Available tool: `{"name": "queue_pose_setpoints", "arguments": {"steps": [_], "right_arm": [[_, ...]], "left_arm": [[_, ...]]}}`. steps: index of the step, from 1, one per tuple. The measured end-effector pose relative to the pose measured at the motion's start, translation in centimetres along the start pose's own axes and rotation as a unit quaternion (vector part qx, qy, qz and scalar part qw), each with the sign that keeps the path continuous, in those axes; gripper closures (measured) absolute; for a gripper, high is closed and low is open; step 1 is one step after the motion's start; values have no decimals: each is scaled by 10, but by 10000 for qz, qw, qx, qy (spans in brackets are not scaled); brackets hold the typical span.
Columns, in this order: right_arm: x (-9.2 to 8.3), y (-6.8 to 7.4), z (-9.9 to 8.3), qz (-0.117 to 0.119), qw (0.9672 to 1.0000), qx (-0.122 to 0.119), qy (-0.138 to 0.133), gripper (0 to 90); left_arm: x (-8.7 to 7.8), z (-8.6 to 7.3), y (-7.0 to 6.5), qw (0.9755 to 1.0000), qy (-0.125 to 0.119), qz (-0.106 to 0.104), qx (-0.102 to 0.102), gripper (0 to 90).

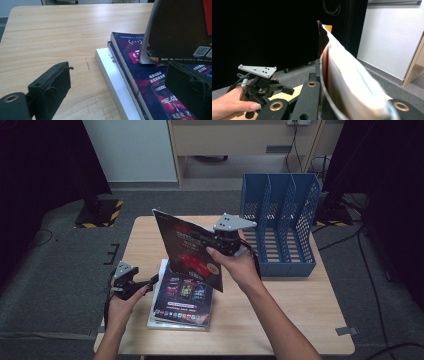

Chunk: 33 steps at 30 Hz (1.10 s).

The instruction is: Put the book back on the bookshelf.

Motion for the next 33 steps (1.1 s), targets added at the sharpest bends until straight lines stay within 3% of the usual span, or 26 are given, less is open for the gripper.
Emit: {"name": "queue_pose_setpoints", "arguments": {"steps": [12,24,33], "right_arm": [[-6,-4,6,-111,9999,19,-89,868],[-14,-12,12,-368,9991,36,-196,868],[-22,-20,19,-489,9985,71,-245,868]], "left_arm": [[0,-3,5,9999,104,47,-29,53],[5,-9,2,9987,383,133,303,54],[8,-13,8,9979,461,320,333,54]]}}
Point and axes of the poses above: each handheld gripper's, and its own axes: x roughly forward along the jaws, z roughly out of its top, y roughly to its left, the point moved 5 cm from there along x, roughly forward along the jaws, and after that the axes turned 7 degrees about -y, right-handed, at the moved point
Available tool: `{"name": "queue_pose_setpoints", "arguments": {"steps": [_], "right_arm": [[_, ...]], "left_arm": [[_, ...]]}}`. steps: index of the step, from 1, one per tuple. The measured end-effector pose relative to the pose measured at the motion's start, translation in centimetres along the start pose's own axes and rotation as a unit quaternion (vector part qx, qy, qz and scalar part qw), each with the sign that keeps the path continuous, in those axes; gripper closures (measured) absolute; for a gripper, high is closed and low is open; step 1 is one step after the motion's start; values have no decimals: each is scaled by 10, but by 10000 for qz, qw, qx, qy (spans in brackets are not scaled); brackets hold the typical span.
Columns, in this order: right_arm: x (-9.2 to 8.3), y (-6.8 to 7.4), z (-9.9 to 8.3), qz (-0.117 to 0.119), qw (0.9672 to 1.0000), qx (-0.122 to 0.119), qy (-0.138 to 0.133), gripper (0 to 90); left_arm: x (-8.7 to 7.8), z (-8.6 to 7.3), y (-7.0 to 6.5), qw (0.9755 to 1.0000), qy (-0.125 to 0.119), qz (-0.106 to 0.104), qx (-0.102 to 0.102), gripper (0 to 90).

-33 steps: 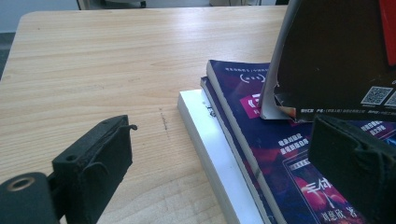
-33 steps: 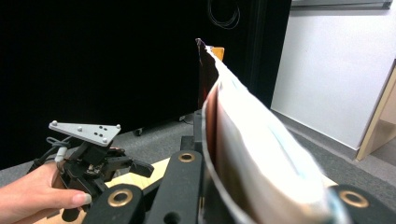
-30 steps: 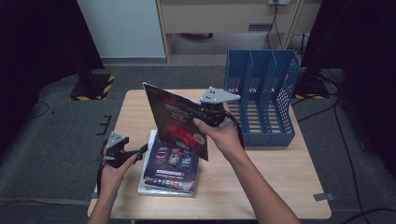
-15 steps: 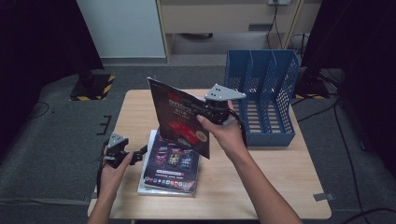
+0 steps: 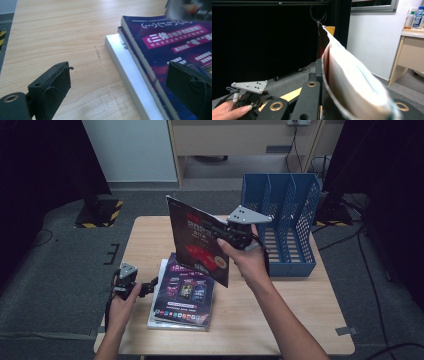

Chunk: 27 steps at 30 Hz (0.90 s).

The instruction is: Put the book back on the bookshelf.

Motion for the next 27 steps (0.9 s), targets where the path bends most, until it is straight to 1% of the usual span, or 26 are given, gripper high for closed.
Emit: {"name": "queue_pose_setpoints", "arguments": {"steps": [4,6,8,10,14,15,19,21,25,27], "right_arm": [[-3,-3,5,-52,10000,16,-33,868],[-5,-4,7,-64,10000,-6,-45,868],[-6,-5,9,-81,9999,1,-65,868],[-8,-6,11,-104,9999,0,-77,868],[-10,-9,13,-141,9999,4,-95,868],[-11,-9,13,-154,9998,1,-100,868],[-14,-12,16,-208,9997,37,-126,868],[-15,-13,17,-233,9996,58,-135,868],[-18,-14,19,-262,9995,63,-150,867],[-21,-16,20,-309,9994,65,-154,867]], "left_arm": [[0,-2,2,10000,39,41,37,54],[0,-3,3,9999,94,108,31,54],[1,-5,5,9998,149,129,27,54],[1,-6,7,9997,188,181,3,54],[1,-7,11,9994,185,289,-45,54],[1,-7,11,9994,185,289,-45,54],[1,-12,17,9985,312,421,-129,54],[2,-14,19,9982,352,455,-149,54],[2,-14,22,9984,341,441,-116,54],[3,-17,23,9980,395,479,-127,54]]}}
Point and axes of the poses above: each handheld gripper's, and its own axes: x roughly forward along the jaws, z roughly out of its top, y roughly to its left, the point moved 5 cm from there along x, roughly forward along the jaws, and after that the axes turned 7 degrees about -y, right-handed, at the moved point
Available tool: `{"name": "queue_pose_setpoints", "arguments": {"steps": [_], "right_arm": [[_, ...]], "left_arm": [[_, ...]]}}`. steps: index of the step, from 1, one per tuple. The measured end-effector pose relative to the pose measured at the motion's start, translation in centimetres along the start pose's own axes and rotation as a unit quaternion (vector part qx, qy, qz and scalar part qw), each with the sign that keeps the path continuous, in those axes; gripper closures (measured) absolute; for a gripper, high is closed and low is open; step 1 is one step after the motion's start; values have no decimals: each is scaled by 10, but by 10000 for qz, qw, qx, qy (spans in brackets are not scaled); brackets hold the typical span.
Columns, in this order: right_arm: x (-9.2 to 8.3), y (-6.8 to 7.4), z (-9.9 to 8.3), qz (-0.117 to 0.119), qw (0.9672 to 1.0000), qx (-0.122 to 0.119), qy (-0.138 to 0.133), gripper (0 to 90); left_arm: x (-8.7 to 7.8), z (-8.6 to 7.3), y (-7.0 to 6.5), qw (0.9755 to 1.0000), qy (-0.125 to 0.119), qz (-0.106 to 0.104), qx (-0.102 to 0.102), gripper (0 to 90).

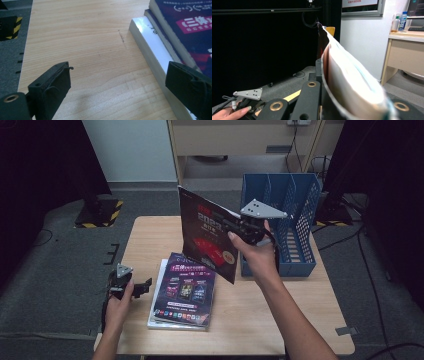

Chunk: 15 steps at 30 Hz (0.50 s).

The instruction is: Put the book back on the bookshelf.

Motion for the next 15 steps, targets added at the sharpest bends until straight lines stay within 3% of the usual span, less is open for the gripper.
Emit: {"name": "queue_pose_setpoints", "arguments": {"steps": [15], "right_arm": [[-15,-14,18,-282,9996,25,-67,867]], "left_arm": [[7,-11,7,9990,367,237,-51,50]]}}
Point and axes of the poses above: each handheld gripper's, and its own axes: x roughly forward along the jaws, z roughly out of its top, y roughly to its left, the point moved 5 cm from there along x, roughly forward along the jaws, and after that the axes turned 7 degrees about -y, right-handed, at the moved point
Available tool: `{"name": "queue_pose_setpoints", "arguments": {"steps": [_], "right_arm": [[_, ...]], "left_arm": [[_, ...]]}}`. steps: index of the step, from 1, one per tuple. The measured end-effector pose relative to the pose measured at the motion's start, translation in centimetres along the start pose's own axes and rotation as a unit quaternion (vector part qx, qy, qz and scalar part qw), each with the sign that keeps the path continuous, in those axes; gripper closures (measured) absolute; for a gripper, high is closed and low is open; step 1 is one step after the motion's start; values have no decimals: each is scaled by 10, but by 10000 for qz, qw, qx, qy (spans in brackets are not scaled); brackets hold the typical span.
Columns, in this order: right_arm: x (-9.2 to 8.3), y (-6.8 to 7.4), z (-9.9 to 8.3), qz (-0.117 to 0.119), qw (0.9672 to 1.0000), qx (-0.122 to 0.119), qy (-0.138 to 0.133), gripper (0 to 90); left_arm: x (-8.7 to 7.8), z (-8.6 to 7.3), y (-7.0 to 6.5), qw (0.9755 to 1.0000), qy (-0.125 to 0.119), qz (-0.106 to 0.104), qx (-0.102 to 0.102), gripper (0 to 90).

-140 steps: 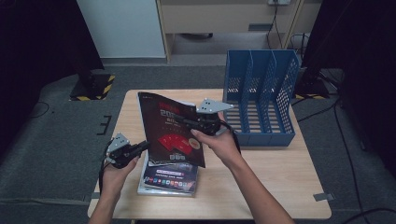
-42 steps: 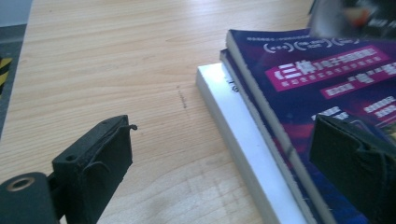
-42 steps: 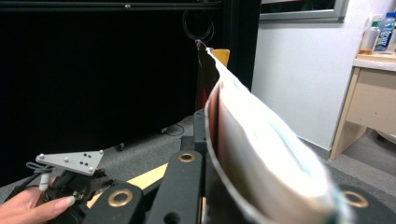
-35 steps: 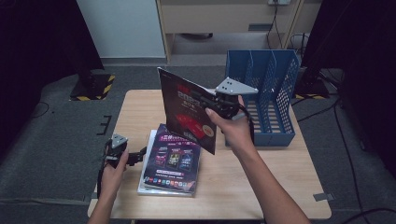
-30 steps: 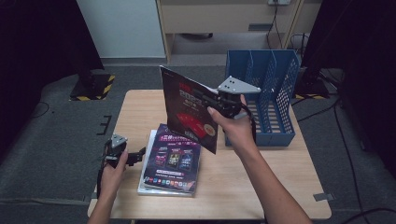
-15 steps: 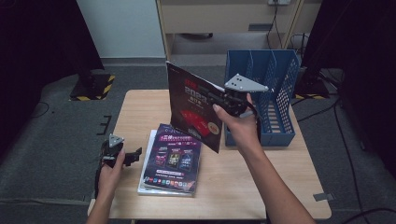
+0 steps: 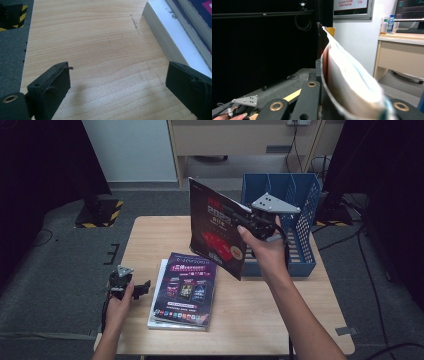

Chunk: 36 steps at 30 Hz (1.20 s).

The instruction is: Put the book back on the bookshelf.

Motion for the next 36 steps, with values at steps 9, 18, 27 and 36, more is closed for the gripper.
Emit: {"name": "queue_pose_setpoints", "arguments": {"steps": [9,18,27,36], "right_arm": [[-11,-14,11,-213,9997,-3,-68,867],[-22,-28,14,-440,9990,-41,-39,867],[-35,-42,21,-649,9978,0,-101,867],[-48,-58,24,-919,9957,-30,-82,867]], "left_arm": [[2,-4,2,9999,128,66,-23,45],[2,-6,6,9998,179,101,-65,44],[4,-9,7,9995,286,109,-40,44],[5,-10,5,9994,349,85,5,40]]}}
Point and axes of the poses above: each handheld gripper's, and its own axes: x roughly forward along the jaws, z roughly out of its top, y roughly to its left, the point moved 5 cm from there along x, roughly forward along the jaws, and after that the axes turned 7 degrees about -y, right-handed, at the moved point
